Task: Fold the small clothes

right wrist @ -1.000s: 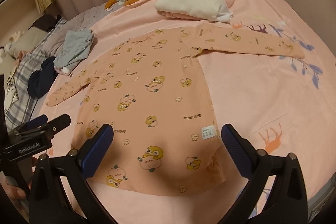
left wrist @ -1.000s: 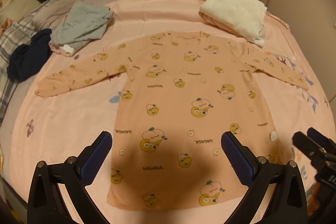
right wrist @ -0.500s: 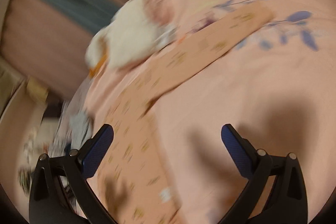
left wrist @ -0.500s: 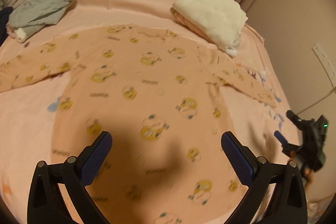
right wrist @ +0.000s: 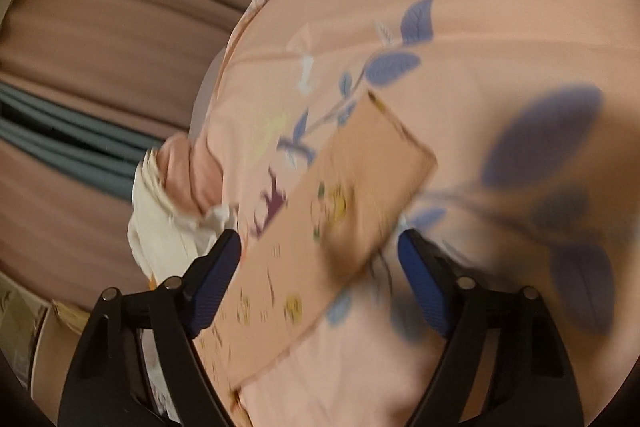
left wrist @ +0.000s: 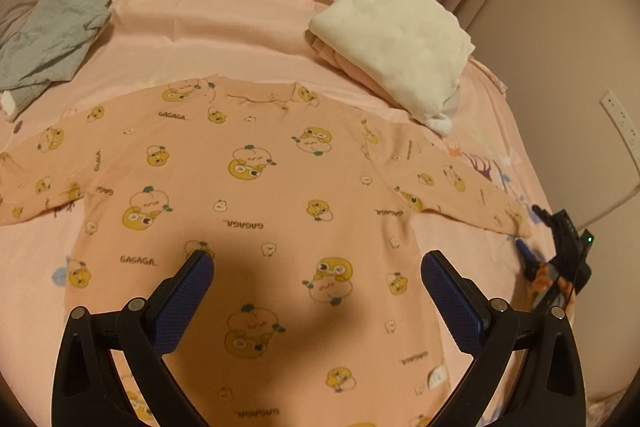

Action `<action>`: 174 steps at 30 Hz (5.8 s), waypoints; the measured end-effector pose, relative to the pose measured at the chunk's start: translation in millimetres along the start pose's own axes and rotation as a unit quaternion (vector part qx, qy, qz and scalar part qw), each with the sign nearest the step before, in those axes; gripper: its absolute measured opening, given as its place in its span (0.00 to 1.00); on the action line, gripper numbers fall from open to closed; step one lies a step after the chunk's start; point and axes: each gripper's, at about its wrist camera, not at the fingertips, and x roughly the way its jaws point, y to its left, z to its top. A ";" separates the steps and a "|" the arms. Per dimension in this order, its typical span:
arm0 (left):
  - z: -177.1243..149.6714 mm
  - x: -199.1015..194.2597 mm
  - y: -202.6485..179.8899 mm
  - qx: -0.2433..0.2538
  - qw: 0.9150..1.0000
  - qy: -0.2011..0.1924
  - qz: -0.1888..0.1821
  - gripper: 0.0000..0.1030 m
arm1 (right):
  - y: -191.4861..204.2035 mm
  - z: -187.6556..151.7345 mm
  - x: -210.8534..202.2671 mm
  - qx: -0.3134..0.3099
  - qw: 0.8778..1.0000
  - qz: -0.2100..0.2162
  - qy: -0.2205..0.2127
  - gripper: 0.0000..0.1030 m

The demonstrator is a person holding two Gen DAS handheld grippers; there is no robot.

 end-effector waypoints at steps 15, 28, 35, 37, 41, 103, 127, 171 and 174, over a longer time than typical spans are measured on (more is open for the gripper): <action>-1.7 14.3 36.7 -0.026 0.998 0.015 0.050 0.99 | 57.6 11.0 9.0 -0.123 0.991 -0.056 0.004 0.09; -11.2 -24.0 113.7 -0.117 0.990 0.002 0.076 0.99 | 302.4 -116.8 5.7 -0.378 0.924 0.012 0.053 0.09; -14.8 -57.9 166.1 -0.151 0.984 -0.024 0.093 0.99 | 374.7 -254.9 37.8 -0.499 0.861 0.032 0.093 0.09; -16.3 -64.5 179.6 -0.162 0.982 -0.029 0.098 0.99 | 377.3 -298.8 52.9 -0.543 0.832 0.025 0.112 0.09; -18.6 -71.3 201.5 -0.180 0.978 -0.033 0.104 0.99 | 363.6 -364.7 78.1 -0.595 0.789 0.013 0.152 0.10; -62.8 -101.7 456.5 -0.496 0.842 -0.212 -0.012 0.69 | 194.3 -312.8 51.4 -0.428 0.856 0.027 0.287 0.44; 52.5 -158.9 305.8 -0.218 0.947 -0.214 0.096 0.07 | 180.0 -307.5 47.9 -0.404 0.867 0.036 0.290 0.44; 4.2 -33.8 180.2 -0.085 0.994 -0.039 0.054 0.68 | 214.9 -298.2 153.4 -0.404 0.873 -0.024 0.272 0.21; 1.8 -36.5 199.2 -0.112 0.991 -0.038 0.060 0.68 | 228.8 -302.5 143.8 -0.440 0.861 -0.007 0.256 0.05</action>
